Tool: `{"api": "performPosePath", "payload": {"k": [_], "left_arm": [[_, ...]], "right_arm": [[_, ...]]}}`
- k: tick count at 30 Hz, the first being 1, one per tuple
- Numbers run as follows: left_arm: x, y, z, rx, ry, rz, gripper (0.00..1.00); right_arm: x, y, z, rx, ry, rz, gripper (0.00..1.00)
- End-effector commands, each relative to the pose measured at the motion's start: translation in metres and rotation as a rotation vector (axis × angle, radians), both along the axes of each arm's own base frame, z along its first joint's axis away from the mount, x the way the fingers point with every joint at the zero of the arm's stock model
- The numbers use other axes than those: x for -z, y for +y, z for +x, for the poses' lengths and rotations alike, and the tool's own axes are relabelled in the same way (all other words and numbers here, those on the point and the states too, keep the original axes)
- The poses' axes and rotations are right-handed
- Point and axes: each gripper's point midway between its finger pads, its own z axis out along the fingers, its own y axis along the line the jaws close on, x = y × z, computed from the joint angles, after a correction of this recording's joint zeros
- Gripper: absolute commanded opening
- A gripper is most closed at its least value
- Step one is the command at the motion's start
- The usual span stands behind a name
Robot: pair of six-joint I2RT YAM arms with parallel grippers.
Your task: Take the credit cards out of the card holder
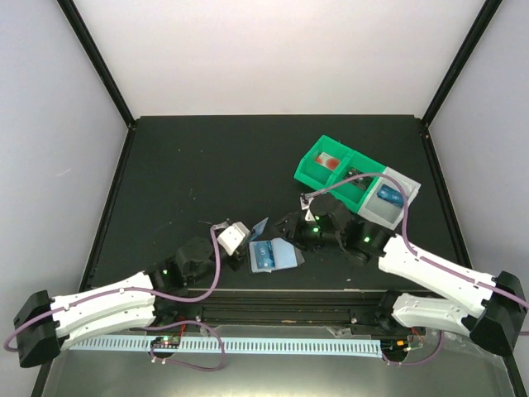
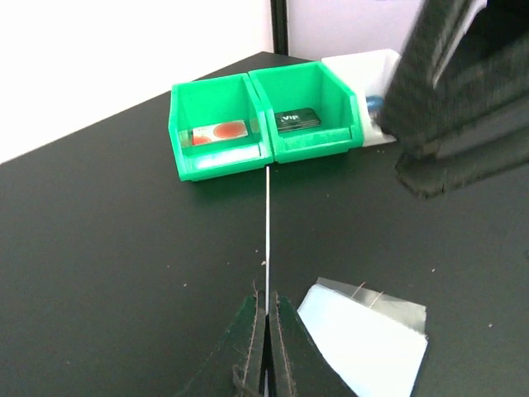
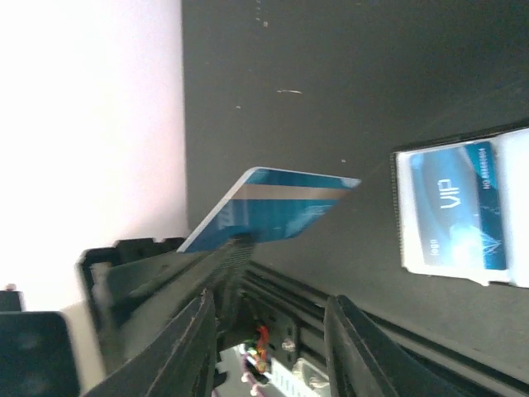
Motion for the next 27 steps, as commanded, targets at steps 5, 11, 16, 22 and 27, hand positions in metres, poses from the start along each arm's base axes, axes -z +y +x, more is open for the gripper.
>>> {"api": "performPosePath", "payload": {"k": [5,11,16,22,27], "left_arm": [[-0.020,-0.014,-0.004,0.027,-0.190,0.058,0.02],[-0.019,-0.018,-0.006,0.034,-0.211,0.082,0.02],[-0.011,-0.016,-0.007,0.023,-0.208,0.120,0.01],[-0.010,-0.017,-0.009,0.031,-0.219,0.127,0.02],[-0.006,-0.020,-0.009,0.036,-0.213,0.154,0.02]], "right_arm": [[-0.013,-0.003,-0.004,0.098,0.126,0.108,0.38],[-0.014,0.006,-0.003,0.088,0.140,0.146,0.38],[-0.013,0.011,-0.001,0.092,0.151,0.168,0.37],[-0.011,0.020,0.001,0.072,0.163,0.178,0.35],[-0.005,0.026,0.003,0.055,0.161,0.158,0.33]]}}
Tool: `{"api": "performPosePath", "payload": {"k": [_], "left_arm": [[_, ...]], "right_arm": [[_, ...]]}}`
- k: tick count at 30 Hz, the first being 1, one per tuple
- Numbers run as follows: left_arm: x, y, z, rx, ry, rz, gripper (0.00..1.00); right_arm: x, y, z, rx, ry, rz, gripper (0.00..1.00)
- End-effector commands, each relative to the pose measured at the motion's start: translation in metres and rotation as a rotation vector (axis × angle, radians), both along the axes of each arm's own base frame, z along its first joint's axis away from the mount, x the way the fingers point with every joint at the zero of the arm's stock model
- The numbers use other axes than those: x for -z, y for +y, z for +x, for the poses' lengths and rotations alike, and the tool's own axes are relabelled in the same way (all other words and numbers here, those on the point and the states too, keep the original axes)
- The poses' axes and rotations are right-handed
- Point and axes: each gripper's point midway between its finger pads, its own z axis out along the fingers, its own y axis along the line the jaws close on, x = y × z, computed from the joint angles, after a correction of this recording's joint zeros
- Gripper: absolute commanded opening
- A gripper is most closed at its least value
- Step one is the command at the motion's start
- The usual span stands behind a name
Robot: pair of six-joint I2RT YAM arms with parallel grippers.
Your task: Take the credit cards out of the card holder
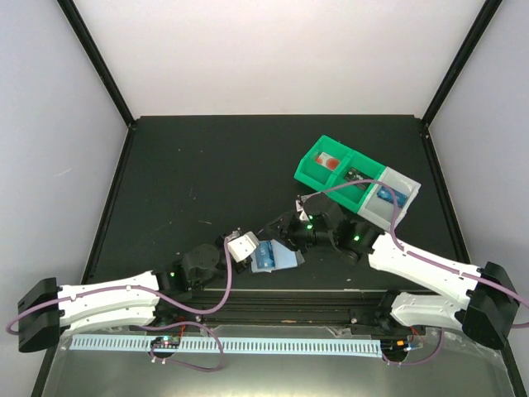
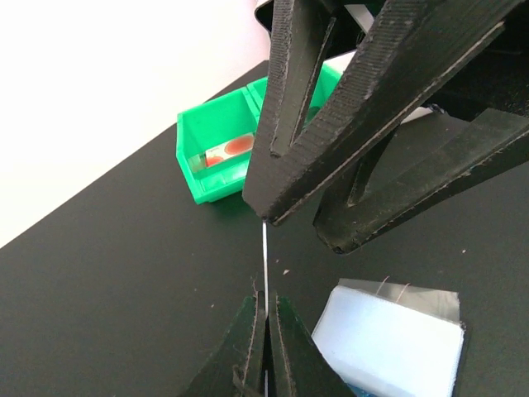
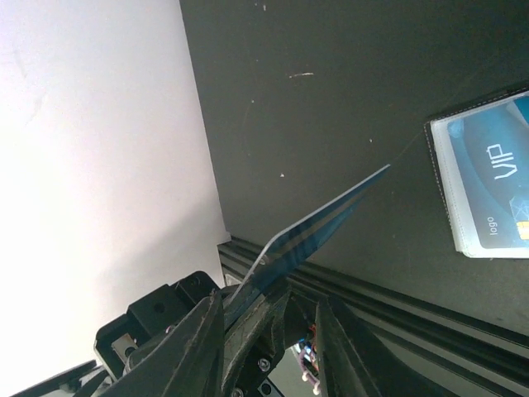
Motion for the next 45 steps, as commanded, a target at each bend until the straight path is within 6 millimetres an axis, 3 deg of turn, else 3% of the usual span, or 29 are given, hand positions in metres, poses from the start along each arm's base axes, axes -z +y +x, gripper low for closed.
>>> {"api": "performPosePath", "payload": {"k": [1,8,14,21,28,45], "left_arm": [[-0.002,-0.003,0.002,-0.009,-0.020,0.015,0.02],[-0.004,-0.006,-0.003,0.003,-0.041,0.011,0.02],[0.002,-0.007,-0.001,-0.012,-0.060,0.051,0.01],[0.010,-0.005,0.002,-0.038,-0.044,0.065,0.02],[0.007,-0.003,0.001,-0.039,-0.044,0.044,0.01],[0.017,-0.005,0.002,-0.045,-0.051,0.094,0.02]], "right_arm": [[-0.006,0.008,0.001,-0.022,-0.009,0.023,0.32],[0.002,0.005,0.001,-0.016,-0.007,-0.005,0.21],[0.015,0.005,0.000,-0.006,0.036,-0.023,0.29],[0.008,0.003,-0.002,-0.006,0.030,-0.005,0.33],[0.011,-0.005,0.001,0.032,0.023,-0.029,0.33],[0.028,0.001,0.009,0.047,0.040,-0.060,0.28]]}}
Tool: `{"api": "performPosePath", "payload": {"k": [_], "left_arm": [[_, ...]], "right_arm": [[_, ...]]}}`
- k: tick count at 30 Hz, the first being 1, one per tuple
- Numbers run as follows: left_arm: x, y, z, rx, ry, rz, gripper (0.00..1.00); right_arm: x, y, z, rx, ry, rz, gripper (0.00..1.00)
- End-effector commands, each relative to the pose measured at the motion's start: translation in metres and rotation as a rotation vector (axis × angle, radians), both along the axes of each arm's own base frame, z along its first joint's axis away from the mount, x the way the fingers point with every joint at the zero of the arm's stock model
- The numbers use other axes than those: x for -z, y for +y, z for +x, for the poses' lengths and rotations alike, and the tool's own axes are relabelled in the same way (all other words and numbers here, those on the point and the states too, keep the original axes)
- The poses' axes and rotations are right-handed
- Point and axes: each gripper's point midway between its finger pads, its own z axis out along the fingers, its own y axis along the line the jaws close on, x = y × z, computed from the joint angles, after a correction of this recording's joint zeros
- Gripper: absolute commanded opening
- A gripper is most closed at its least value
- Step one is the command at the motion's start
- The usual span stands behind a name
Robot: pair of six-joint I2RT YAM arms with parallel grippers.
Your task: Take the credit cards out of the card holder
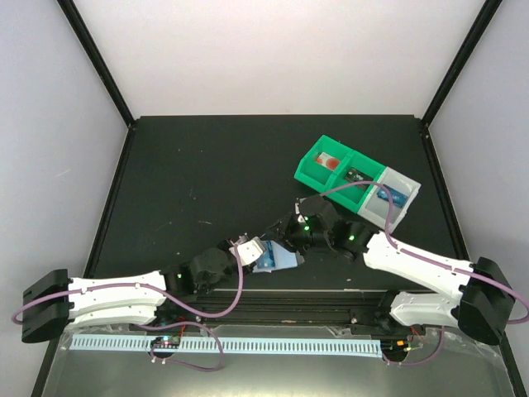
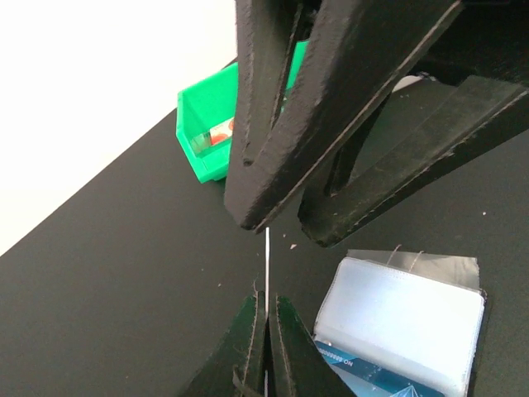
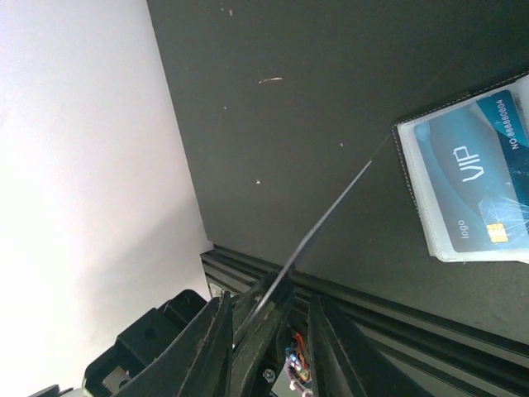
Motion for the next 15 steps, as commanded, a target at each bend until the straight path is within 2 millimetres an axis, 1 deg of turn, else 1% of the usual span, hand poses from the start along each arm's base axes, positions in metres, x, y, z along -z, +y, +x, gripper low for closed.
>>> {"api": "performPosePath", "payload": {"k": [1,6,7,11,13,15], "left_arm": [[-0.0047,-0.0032,-0.0003,-0.005,-0.023,-0.009,0.02],[-0.0039,-0.0035,-0.0011,-0.001,-0.025,-0.008,0.02],[-0.0042,-0.0032,-0.0009,-0.004,-0.025,-0.009,0.02],[-0.0035,-0.0021,-0.0011,-0.004,-0.026,-0.008,0.02],[-0.0034,-0.0016,-0.0013,-0.006,-0.021,-0.011,0.01],[-0.0032,-0.0004,-0.0011,-0.014,-0.007,-0.015,0.03]], "right_arm": [[0.0089,0.0020,0.0049,0.018,0.006,-0.014,0.28],[0.0124,0.0056,0.0074,0.018,0.011,-0.015,0.28],[0.0130,0.0056,0.0079,0.020,0.011,-0.016,0.26],[0.0151,0.0031,0.0103,0.036,0.003,-0.025,0.12],[0.0151,0.0027,0.0114,0.037,-0.008,-0.027,0.03],[0.0143,0.0032,0.0125,0.030,-0.031,-0.025,0.01]]}}
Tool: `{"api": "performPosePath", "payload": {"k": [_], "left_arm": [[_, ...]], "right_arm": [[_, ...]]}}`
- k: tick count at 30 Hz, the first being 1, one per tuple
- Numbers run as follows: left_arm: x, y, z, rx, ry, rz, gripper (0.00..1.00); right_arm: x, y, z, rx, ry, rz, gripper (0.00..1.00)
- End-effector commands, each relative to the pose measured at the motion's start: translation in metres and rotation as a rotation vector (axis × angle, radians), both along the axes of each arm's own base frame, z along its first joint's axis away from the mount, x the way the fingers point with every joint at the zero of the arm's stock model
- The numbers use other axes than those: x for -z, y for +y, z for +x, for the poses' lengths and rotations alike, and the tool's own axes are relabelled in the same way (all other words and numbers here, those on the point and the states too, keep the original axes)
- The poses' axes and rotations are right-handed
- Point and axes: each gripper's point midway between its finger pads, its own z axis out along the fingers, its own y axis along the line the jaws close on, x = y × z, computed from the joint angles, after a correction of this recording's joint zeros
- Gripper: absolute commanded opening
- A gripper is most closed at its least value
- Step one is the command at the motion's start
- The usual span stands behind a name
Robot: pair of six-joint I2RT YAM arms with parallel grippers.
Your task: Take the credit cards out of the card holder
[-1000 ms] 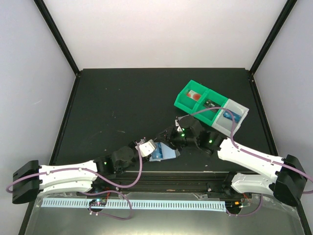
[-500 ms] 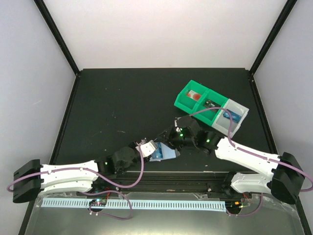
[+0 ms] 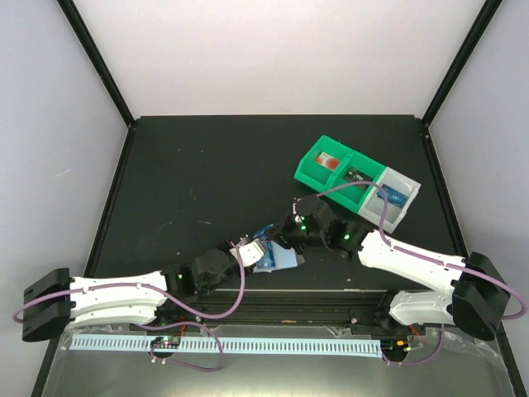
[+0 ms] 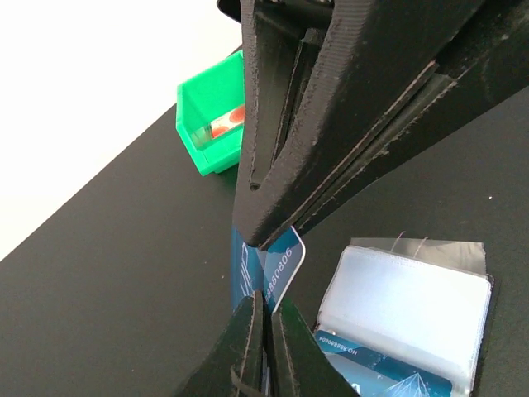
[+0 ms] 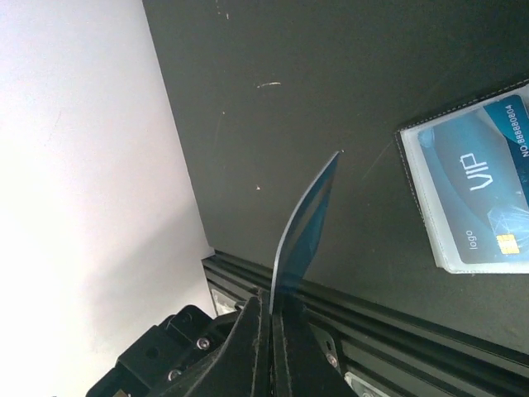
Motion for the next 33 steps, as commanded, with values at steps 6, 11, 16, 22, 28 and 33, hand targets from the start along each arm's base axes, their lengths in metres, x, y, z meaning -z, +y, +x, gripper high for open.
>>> {"api": "performPosePath", "payload": {"k": [6,11,16,22,28,33], "left_arm": [[-0.015,0.002,0.000,-0.058,0.094,-0.110,0.37],[-0.010,-0.002,-0.005,-0.043,0.184,-0.169,0.62],[-0.011,-0.003,-0.005,-0.050,0.277,-0.254,0.97],[-0.013,0.001,-0.007,-0.035,0.428,-0.393,0.99],[-0.010,0.012,-0.006,-0.021,0.559,-0.553,0.99],[-0.001,0.024,0.000,-0.014,0.692,-0.695,0.99]], "right_arm": [[0.006,-0.011,0.023,0.010,-0.230,-0.099,0.01],[0.014,-0.027,0.039,0.019,-0.349,-0.192,0.01],[0.004,-0.022,0.041,-0.101,-0.513,-0.146,0.01],[-0.001,-0.037,0.039,-0.155,-0.603,-0.103,0.01],[-0.009,-0.072,0.054,-0.152,-0.677,-0.114,0.01],[-0.017,-0.109,0.080,-0.120,-0.681,-0.157,0.01]]}}
